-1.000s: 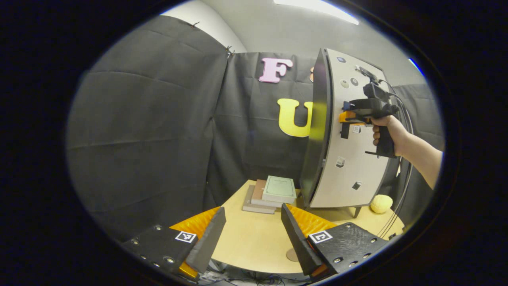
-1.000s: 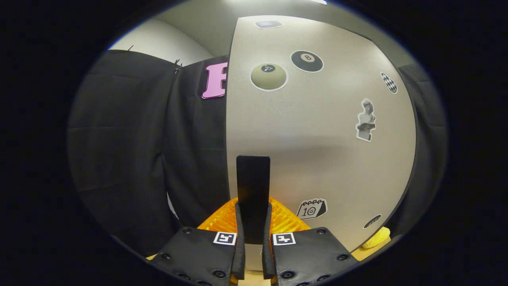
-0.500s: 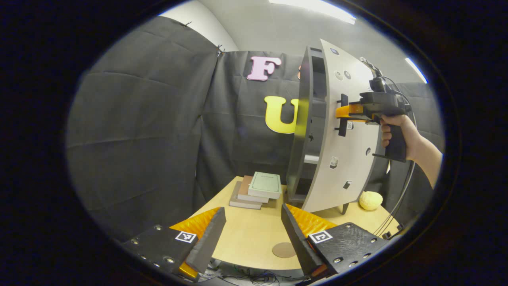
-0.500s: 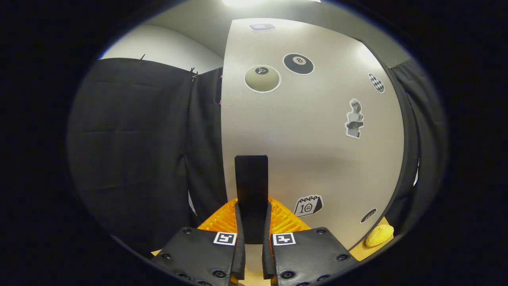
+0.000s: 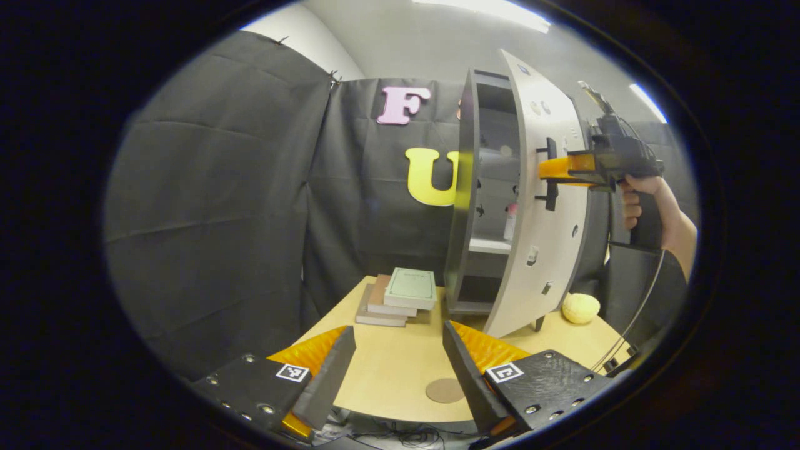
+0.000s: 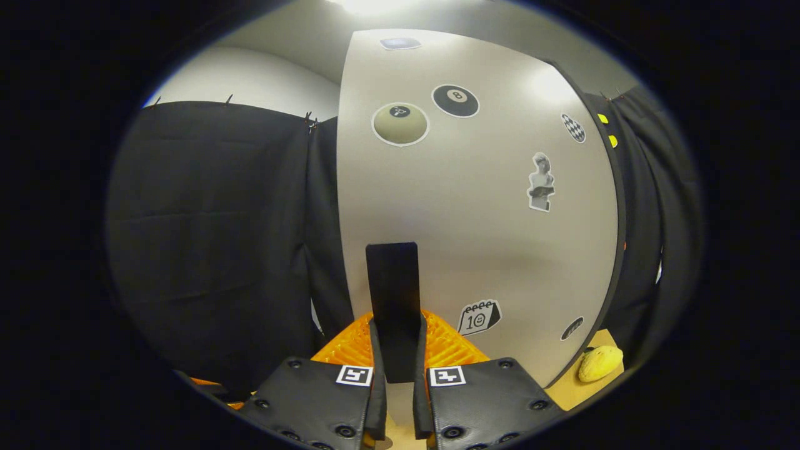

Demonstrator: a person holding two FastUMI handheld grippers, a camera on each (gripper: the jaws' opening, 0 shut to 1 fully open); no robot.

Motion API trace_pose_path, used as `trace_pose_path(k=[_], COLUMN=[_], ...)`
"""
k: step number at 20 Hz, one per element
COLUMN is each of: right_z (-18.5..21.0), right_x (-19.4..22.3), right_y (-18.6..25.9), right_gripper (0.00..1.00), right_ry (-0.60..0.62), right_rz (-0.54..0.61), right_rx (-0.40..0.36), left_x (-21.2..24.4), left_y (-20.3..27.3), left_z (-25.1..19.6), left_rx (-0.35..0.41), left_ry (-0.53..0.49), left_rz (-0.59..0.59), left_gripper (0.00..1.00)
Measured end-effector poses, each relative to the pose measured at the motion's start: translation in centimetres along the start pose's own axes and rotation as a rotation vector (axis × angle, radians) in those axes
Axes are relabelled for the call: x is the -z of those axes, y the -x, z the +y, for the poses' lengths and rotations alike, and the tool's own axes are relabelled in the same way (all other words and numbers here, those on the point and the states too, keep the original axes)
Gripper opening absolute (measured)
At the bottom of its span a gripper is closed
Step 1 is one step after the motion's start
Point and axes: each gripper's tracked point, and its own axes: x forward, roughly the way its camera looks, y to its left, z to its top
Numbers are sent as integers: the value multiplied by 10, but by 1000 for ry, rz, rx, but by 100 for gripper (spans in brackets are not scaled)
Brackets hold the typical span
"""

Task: Open the cabinet door with the right hand, grasp the bottle in the cabinet with the left hand and place it on the coaster, then close the cabinet door with the right hand.

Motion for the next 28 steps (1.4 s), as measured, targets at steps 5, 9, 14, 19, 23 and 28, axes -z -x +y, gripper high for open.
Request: trace_pose_path(k=[5,9,14,19,23,28], right_z=[-3,-8,-18,-25,-31,-37], right_x=[1,2,4,4,5,7], right_y=[9,17,23,40,52,69], right_gripper=[19,19,19,19,19,19], right_ry=[-18,-23,-39,-85,-75,-100], right_rz=[-3,-3,-22,-42,-69,-68], right_rx=[-10,-20,-25,-17,21,82], left_x=[4,6,5,7,13,21], left_y=[-2,-6,-18,-29,-36,-47], left_z=[1,-2,-15,-44,-69,-96], left_rx=[6,19,60,115,174,245], left_ry=[10,12,-23,-38,-41,-71], left_rz=[24,38,41,46,70,85], left_gripper=[87,85,85,85,85,85])
